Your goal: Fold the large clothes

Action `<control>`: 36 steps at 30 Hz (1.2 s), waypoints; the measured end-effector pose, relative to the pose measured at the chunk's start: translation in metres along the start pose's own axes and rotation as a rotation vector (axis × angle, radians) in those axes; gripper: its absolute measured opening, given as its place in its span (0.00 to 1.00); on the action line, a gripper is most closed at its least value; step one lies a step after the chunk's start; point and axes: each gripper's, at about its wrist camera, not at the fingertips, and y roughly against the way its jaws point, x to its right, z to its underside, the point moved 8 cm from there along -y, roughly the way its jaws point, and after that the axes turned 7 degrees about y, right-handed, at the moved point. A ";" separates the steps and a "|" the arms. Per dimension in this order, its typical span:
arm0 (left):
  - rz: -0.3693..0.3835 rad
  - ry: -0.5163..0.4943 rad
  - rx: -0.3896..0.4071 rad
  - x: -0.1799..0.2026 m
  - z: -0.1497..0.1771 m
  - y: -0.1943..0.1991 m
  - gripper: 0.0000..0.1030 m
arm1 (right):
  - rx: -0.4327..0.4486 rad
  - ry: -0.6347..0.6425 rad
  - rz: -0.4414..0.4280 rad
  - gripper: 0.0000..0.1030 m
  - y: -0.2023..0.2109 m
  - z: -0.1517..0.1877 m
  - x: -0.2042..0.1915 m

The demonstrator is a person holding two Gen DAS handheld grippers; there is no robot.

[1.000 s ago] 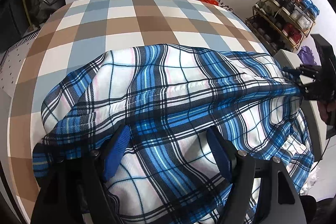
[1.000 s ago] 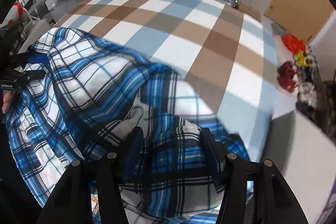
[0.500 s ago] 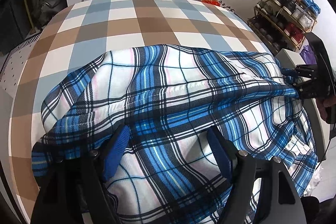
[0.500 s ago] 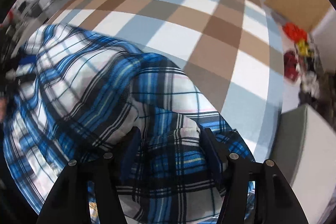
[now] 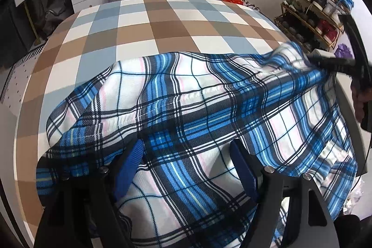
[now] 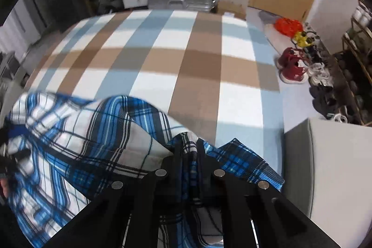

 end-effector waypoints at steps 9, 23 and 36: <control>-0.017 -0.006 -0.073 -0.005 -0.044 -0.026 0.70 | 0.023 -0.066 0.099 0.09 -0.027 -0.040 0.024; 0.147 -0.002 -0.089 0.015 -0.047 0.009 0.70 | 0.249 0.160 -0.006 1.00 0.069 -0.028 -0.063; -0.017 -0.134 -0.138 0.024 0.032 -0.004 0.70 | -0.045 0.042 -0.102 0.93 0.007 0.068 -0.118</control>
